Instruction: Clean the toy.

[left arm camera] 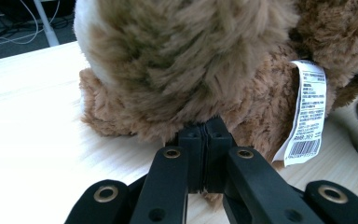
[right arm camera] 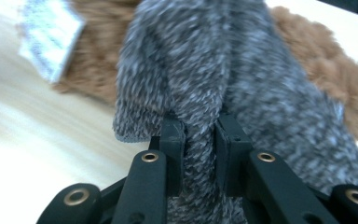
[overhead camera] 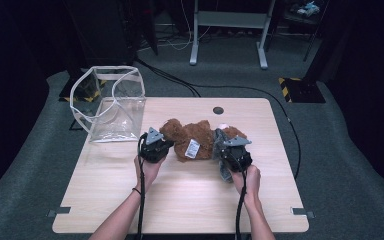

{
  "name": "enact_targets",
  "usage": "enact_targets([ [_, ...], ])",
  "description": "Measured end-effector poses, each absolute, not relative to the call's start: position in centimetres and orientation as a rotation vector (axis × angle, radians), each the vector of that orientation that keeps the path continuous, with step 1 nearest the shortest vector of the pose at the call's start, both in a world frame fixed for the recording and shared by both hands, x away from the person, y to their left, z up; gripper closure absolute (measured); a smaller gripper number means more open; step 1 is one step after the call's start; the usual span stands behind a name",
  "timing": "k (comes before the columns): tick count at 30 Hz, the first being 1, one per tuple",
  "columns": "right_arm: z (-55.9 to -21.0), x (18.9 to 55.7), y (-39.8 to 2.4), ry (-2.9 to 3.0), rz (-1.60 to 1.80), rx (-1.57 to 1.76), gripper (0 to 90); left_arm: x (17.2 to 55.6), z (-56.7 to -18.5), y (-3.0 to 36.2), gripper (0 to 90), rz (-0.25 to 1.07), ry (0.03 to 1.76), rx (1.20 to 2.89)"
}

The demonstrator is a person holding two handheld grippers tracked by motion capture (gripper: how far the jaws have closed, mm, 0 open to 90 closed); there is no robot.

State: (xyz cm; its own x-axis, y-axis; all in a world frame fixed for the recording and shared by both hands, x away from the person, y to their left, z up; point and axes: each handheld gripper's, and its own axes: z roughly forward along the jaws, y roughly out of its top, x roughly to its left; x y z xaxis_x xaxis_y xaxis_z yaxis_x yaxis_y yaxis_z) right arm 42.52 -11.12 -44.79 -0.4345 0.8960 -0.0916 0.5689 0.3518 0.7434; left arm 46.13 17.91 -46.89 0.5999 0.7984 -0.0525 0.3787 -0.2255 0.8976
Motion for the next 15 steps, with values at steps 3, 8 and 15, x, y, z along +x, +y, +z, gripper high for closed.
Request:
enact_targets([
  [3, -44.7, 41.7, -9.7, 2.180, 0.948, 1.227, 76.1, 46.1, -46.9, 17.9, 88.8, 0.526, 0.954, 1.832],
  [8, -46.0, 41.5, -5.4, 2.339, 0.972, 1.130, 76.6, 46.1, -46.9, 17.9, 88.8, 0.528, 0.954, 1.831],
  [15, -48.1, 43.3, -1.8, 2.398, 0.949, 1.089, 76.1, 46.1, -47.0, 18.0, 88.8, 0.526, 0.957, 1.830],
])
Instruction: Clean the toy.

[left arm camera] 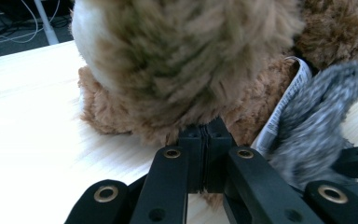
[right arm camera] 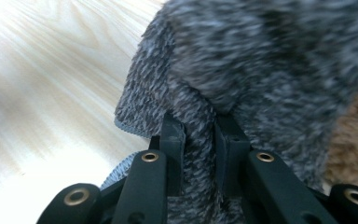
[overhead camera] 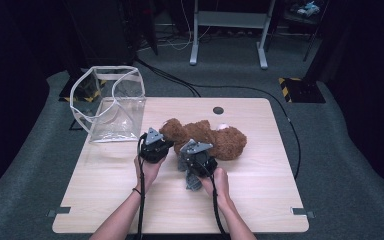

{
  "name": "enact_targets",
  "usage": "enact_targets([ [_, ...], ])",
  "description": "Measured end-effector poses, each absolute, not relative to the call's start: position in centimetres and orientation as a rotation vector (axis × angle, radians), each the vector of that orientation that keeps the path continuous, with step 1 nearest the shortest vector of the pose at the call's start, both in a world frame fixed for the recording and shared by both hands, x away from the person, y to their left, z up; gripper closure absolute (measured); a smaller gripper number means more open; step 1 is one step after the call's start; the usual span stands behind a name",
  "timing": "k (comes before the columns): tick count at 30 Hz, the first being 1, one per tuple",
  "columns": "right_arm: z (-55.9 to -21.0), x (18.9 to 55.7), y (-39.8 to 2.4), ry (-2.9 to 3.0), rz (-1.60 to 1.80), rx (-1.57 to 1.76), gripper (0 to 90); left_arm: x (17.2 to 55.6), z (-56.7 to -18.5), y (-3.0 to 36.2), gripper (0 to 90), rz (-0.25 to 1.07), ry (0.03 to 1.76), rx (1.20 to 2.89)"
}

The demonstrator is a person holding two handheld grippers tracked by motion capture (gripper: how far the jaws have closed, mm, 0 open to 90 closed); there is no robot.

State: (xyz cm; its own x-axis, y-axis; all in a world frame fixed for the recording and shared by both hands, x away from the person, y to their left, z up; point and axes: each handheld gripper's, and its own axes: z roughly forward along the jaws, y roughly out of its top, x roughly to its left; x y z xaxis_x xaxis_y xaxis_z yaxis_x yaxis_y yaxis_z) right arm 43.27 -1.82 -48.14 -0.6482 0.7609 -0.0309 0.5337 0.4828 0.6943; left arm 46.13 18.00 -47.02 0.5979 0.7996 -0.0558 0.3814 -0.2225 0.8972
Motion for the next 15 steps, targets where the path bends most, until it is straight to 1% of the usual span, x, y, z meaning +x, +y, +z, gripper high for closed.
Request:
enact_targets([
  [3, -48.3, 43.6, -1.8, 2.404, 0.941, 1.102, 76.2, 46.1, -47.0, 18.1, 88.8, 0.521, 0.959, 1.825],
  [7, -48.5, 43.5, -3.0, 2.395, 0.914, 1.145, 76.3, 46.2, -47.0, 18.2, 88.8, 0.523, 0.955, 1.831],
  [12, -48.4, 43.1, -5.6, 2.357, 0.872, 1.208, 76.4, 46.2, -47.0, 18.4, 88.8, 0.526, 0.949, 1.835],
  [15, -48.3, 42.9, -8.2, 2.316, 0.850, 1.283, 76.5, 46.3, -47.0, 18.5, 88.8, 0.519, 0.951, 1.838],
])
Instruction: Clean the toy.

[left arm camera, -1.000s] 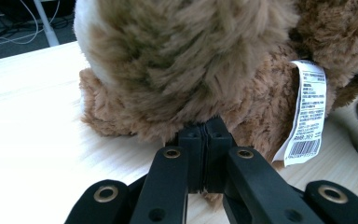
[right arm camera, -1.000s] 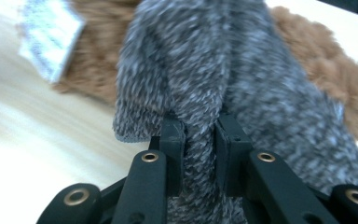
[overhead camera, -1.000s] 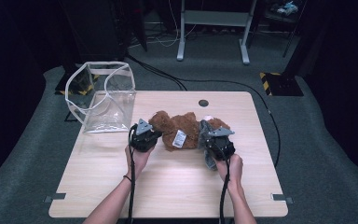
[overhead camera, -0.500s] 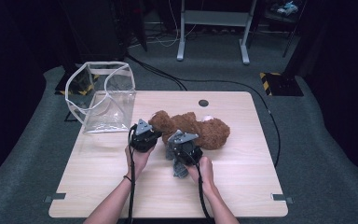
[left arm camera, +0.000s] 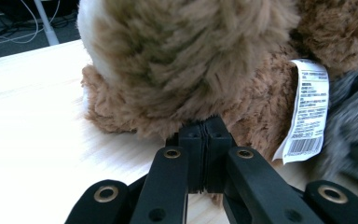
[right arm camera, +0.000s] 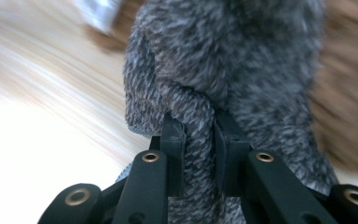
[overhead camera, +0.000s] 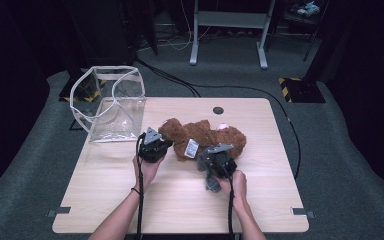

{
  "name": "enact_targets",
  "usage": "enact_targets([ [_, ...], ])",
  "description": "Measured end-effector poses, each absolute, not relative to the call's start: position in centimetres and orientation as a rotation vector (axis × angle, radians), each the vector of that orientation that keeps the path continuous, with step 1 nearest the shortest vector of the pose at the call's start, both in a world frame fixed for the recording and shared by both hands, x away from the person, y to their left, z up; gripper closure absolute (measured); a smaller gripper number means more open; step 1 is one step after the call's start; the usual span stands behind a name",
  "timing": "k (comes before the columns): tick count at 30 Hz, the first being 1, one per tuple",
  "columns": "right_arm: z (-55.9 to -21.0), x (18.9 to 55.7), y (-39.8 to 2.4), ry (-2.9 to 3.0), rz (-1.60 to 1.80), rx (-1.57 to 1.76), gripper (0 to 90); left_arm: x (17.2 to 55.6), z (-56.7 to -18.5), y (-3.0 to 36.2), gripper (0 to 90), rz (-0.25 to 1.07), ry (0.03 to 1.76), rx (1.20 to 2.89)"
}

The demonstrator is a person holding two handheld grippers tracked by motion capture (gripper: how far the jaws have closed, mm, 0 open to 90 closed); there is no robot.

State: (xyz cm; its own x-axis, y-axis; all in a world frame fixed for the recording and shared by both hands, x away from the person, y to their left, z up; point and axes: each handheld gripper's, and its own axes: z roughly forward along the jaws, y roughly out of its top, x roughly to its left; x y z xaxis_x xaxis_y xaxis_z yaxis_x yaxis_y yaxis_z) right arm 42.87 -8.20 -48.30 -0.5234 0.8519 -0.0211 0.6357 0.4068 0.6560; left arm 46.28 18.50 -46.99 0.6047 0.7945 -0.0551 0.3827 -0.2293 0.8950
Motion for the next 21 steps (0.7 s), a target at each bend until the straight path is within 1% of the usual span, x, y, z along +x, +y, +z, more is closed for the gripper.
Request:
enact_targets([
  [7, -47.9, 42.8, -13.7, 2.205, 0.833, 1.421, 76.6, 46.4, -47.1, 18.6, 88.8, 0.517, 0.960, 1.826],
  [11, -47.8, 43.3, -16.2, 2.138, 0.811, 1.484, 76.6, 46.5, -47.2, 18.6, 88.8, 0.507, 0.966, 1.824],
  [16, -46.9, 43.6, -18.1, 2.069, 0.812, 1.525, 76.5, 46.7, -47.2, 18.7, 88.9, 0.511, 0.961, 1.835],
  [21, -44.5, 43.8, -18.9, 2.015, 0.847, 1.517, 76.4, 46.8, -47.2, 18.9, 88.9, 0.507, 0.964, 1.837],
])
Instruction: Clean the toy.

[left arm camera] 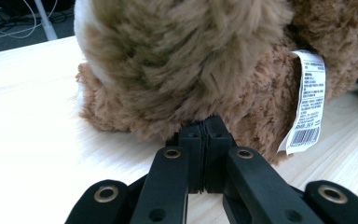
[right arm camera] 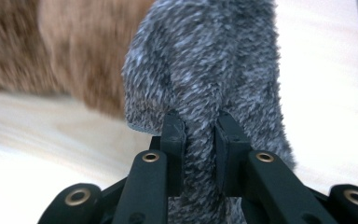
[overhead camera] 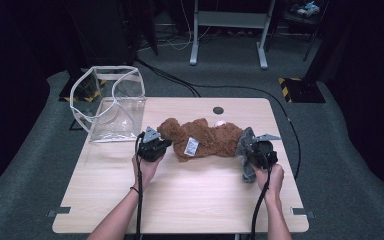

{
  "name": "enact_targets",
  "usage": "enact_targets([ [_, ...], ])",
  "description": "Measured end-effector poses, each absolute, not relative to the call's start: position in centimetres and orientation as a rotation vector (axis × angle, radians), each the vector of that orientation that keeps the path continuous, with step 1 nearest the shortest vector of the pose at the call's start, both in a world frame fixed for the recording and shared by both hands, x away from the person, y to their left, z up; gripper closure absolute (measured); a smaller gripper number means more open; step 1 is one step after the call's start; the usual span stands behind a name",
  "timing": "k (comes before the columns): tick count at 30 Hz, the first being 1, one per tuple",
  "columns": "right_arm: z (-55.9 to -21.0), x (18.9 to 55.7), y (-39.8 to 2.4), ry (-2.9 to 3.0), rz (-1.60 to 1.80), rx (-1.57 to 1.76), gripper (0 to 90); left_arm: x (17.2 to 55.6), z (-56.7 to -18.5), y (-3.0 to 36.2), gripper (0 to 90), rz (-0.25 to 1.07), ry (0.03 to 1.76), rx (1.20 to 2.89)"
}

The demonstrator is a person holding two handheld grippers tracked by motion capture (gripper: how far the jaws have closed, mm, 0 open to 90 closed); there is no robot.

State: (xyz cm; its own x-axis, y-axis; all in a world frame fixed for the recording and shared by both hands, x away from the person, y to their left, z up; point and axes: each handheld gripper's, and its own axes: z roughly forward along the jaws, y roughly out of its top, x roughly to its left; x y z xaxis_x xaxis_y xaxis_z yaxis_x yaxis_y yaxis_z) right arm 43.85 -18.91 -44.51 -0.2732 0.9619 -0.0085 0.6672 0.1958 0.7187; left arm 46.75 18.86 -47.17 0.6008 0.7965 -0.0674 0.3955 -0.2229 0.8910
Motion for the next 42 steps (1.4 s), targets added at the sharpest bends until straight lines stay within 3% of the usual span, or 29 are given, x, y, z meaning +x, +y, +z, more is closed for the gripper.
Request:
enact_targets([
  [12, -39.0, 48.4, -16.6, 2.021, 0.932, 1.396, 76.4, 46.8, -47.2, 18.8, 87.7, 0.482, 0.962, 1.854],
  [19, -40.3, 50.8, -15.1, 2.110, 0.868, 1.454, 77.1, 46.7, -47.2, 19.0, 88.0, 0.463, 0.948, 1.876],
  [30, -42.1, 48.1, -15.3, 2.184, 0.882, 1.455, 78.4, 45.6, -48.6, 19.1, 87.3, 0.399, 0.948, 1.891],
  [33, -42.6, 47.0, -15.4, 2.184, 0.901, 1.445, 78.5, 45.2, -49.1, 19.3, 81.8, 0.373, 0.939, 1.911],
  [38, -43.2, 45.7, -15.6, 2.186, 0.933, 1.440, 78.6, 44.4, -49.9, 19.7, 54.9, 0.317, 0.955, 1.944],
  [42, -43.5, 45.0, -15.6, 2.174, 0.948, 1.444, 78.5, 43.4, -50.7, 20.0, 40.8, 0.285, 0.969, 1.971],
])
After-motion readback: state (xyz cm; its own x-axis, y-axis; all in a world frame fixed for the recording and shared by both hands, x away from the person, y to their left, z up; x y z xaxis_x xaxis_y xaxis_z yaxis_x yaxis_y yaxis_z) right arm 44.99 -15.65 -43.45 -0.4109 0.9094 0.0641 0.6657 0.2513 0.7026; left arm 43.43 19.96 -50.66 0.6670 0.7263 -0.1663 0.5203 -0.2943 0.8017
